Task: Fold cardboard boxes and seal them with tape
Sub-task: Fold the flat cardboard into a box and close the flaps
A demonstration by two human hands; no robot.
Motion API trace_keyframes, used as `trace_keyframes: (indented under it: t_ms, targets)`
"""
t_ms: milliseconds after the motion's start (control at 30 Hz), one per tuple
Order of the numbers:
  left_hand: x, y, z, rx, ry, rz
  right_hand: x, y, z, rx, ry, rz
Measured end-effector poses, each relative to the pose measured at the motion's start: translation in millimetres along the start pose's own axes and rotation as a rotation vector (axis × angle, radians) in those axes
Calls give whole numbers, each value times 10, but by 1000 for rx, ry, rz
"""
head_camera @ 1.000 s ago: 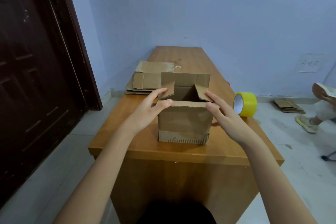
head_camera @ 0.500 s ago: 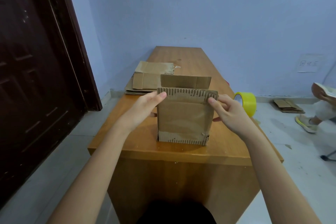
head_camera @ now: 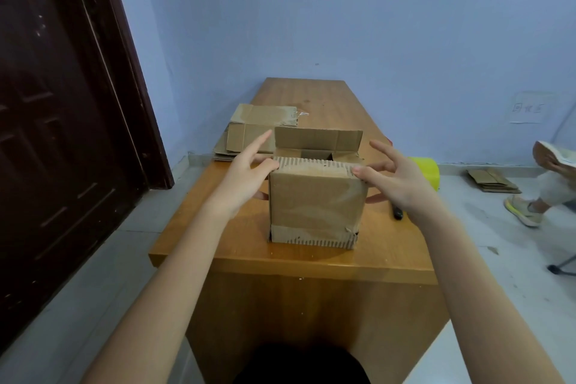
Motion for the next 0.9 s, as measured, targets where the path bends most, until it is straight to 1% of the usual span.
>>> trace_keyframes:
  t_ms: [167,333,633,733,900]
  targets:
    - [29,-83,-38,85,33,27,140,80,76,-20,201,-85]
    - [47,-115,-28,101,47,54,190,58,84,13,287,-127]
    - [35,-67,-18,97,50,31,135,-11,74,43,269,-55]
    - [34,-81,-22,92,41,51,132,-2,74,49,265,-43]
    - [43,-80,-20,53,19,96,108,4,45,57,210,-47]
Point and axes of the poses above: each hand's wrist, its own x-axis towards the middle knuckle, its own z-axis out of the back of the hand, y = z × x, the point moved 2 cm from there along x, towards the middle knuckle, and after that the axes turned 14 degrees about z, right-handed, at the moved point
